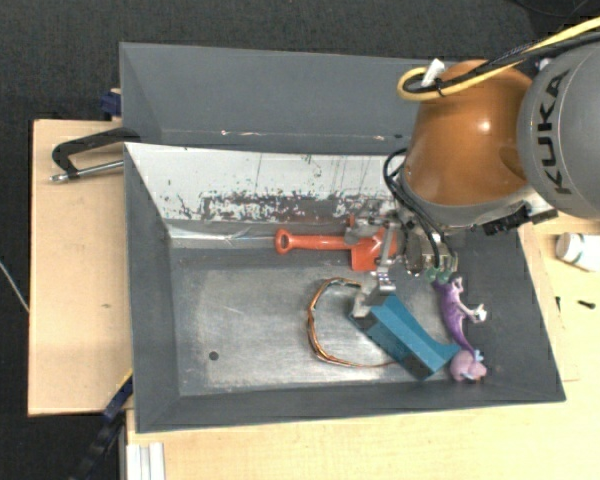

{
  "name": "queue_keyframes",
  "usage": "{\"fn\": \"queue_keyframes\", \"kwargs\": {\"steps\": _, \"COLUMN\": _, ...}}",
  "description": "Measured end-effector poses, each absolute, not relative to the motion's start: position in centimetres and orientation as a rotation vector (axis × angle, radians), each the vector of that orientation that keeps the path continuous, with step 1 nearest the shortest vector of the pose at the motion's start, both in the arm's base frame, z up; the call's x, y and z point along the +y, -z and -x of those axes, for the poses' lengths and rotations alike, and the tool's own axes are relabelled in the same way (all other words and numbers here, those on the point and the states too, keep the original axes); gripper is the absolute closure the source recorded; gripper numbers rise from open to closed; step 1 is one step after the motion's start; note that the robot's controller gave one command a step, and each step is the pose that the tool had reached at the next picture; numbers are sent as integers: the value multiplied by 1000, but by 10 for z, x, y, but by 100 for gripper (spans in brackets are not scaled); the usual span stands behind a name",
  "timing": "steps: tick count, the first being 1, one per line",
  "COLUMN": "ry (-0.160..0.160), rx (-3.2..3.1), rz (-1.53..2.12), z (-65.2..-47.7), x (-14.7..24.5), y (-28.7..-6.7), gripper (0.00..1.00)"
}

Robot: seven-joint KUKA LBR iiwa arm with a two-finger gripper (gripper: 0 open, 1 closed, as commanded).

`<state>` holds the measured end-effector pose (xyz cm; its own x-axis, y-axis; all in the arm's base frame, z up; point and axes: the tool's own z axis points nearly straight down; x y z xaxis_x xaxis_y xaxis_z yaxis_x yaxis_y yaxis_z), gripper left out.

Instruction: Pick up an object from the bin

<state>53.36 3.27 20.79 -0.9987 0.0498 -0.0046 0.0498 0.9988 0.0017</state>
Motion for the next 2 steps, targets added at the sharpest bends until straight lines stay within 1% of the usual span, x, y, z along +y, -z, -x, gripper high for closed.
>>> {"fn": "queue_keyframes", "kwargs": {"steps": 1, "ry": -4, "rx": 3128, "rz": -110, "z": -534, "x": 37, "y": -169, "gripper": 0}}
{"fn": "queue_keyframes", "kwargs": {"steps": 2, "ry": 0, "rx": 3127, "rz": -337, "z": -551, "x": 64, "y": -145, "gripper": 0}}
